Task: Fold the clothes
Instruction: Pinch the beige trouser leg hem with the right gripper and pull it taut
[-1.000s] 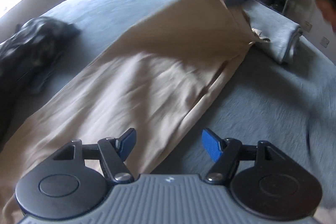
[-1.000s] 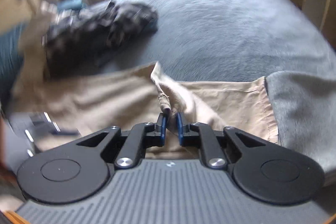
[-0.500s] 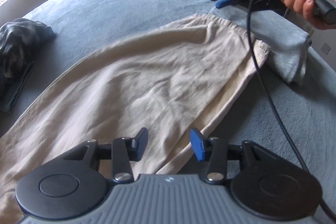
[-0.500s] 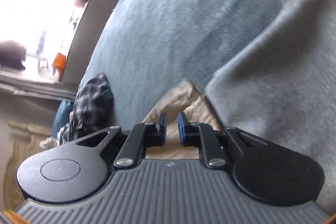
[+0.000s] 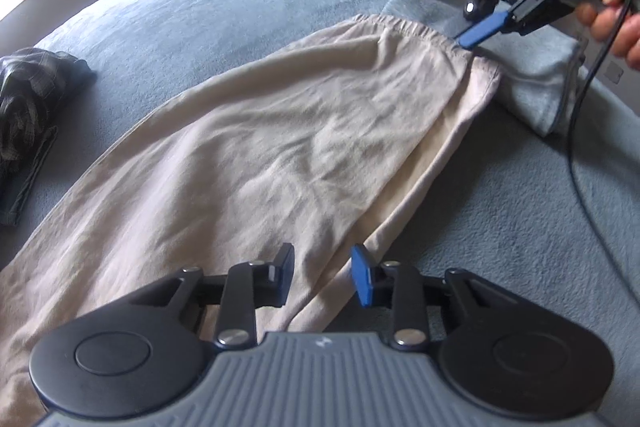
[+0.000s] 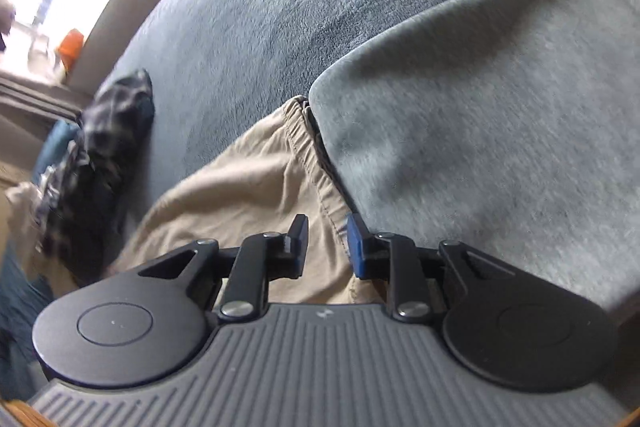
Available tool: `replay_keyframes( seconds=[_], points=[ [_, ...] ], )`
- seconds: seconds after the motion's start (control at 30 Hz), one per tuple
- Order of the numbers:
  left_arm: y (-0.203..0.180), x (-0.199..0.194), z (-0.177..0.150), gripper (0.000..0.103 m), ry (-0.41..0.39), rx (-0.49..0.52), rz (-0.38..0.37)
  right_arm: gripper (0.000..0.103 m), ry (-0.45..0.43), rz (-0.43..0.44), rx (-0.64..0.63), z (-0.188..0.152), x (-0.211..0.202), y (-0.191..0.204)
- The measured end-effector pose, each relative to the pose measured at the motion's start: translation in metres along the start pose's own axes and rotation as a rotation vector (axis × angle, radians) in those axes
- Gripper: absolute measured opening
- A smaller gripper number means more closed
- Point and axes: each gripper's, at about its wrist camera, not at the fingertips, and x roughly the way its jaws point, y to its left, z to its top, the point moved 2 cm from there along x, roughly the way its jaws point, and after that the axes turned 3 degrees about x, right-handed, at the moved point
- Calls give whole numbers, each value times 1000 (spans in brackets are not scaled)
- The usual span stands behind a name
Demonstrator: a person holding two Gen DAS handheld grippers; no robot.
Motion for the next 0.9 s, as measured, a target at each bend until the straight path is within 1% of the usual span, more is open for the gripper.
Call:
replay_keyframes(
  seconds=[0.07,0.1,0.13,0.17,0.23,0.33,0.4,0.57,0.67,0.8,0.9],
  points=[
    [1,-4,-1,33,-9,-6,-8,21,-3,-26,-26,2,6,4],
    [2,-6,-1,33,-13,-9,-11,21,0,-23,-30,3,9,5],
    [3,-8,-2,33,-18,-12,-15,18,1,-23,-39,3,9,5],
    [4,-10,-2,33,-23,-18,-16,13,-4,-27,-55,4,8,7],
    [8,-12,-3,33,-31,-35,-15,7,-27,-17,-89,4,5,13],
    [12,-10,-2,33,-37,-50,-12,4,-67,-7,-124,5,-4,23],
    [12,-6,-1,33,-36,-45,0,4,-85,4,-126,6,-13,25],
    [7,16,3,33,-11,2,41,3,-103,68,-54,11,-25,26],
    [-2,27,2,33,-1,45,81,3,-99,101,3,12,-27,25],
    [-15,27,1,32,-14,131,128,3,-95,122,59,11,-29,22],
    [-20,27,-1,32,-21,173,134,3,-96,144,115,11,-31,18]
  ],
)
